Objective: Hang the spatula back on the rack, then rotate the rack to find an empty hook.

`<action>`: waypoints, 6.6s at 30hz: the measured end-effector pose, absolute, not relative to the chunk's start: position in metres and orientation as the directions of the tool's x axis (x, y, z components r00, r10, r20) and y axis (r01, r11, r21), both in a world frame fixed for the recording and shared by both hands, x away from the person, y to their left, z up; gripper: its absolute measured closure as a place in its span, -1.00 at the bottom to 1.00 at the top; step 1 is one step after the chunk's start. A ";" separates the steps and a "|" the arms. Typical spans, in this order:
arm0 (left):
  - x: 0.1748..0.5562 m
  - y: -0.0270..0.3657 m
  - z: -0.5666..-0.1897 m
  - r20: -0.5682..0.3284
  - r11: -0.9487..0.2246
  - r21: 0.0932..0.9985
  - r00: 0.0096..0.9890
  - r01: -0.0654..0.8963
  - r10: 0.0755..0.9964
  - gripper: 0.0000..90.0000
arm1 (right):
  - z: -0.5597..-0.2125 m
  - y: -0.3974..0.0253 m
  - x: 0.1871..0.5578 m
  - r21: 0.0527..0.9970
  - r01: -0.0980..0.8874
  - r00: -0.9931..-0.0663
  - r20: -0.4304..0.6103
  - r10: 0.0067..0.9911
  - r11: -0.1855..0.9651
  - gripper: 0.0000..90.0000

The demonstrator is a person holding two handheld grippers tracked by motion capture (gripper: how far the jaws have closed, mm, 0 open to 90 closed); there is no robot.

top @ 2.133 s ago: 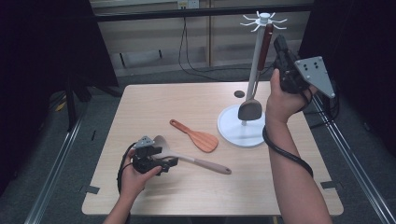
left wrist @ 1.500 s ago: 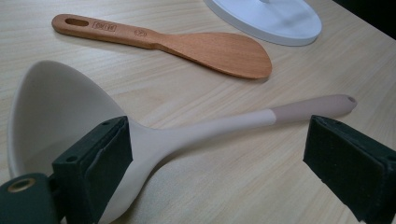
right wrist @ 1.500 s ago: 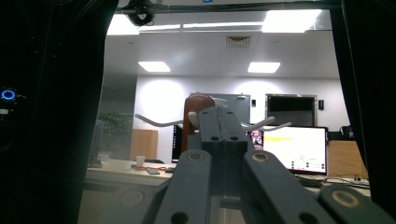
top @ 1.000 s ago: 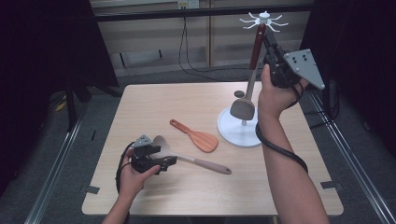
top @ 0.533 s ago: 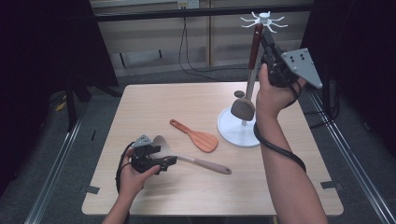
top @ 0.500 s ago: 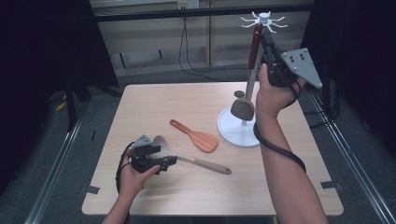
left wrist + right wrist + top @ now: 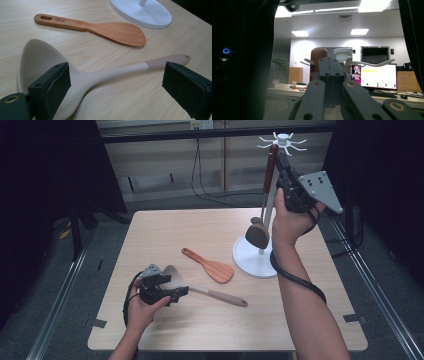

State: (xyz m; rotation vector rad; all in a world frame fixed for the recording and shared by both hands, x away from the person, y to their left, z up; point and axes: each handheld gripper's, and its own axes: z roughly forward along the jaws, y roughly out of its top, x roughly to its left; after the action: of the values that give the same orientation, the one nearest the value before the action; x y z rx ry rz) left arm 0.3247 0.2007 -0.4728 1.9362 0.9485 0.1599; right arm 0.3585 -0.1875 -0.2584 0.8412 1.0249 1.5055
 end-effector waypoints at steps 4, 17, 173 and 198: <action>0.325 0.201 -0.472 -0.258 -0.261 0.795 0.694 0.548 0.672 -0.82 | -0.259 -0.187 0.359 0.926 -0.373 -0.177 -0.014 0.984 -0.054 1.00; 0.324 0.201 -0.472 -0.255 -0.262 0.795 0.694 0.547 0.674 -0.82 | -0.260 -0.189 0.357 0.927 -0.370 -0.200 -0.012 0.980 -0.064 1.00; 0.313 0.096 -0.500 -0.138 -0.589 0.698 0.884 0.406 0.446 1.00 | -0.438 -0.234 0.261 0.990 0.120 -0.429 -0.018 0.903 0.077 -0.73; 0.326 0.074 -0.502 -0.114 -0.583 0.710 0.881 0.395 0.459 1.00 | -0.444 -0.237 0.263 0.986 0.158 -0.434 0.016 0.901 0.059 -0.75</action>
State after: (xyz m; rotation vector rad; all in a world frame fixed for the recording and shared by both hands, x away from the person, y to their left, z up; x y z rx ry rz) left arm 0.3263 0.0742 -0.5017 2.2612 0.6109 0.1043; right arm 0.2635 -0.2369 -0.4438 1.0702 1.6786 1.4310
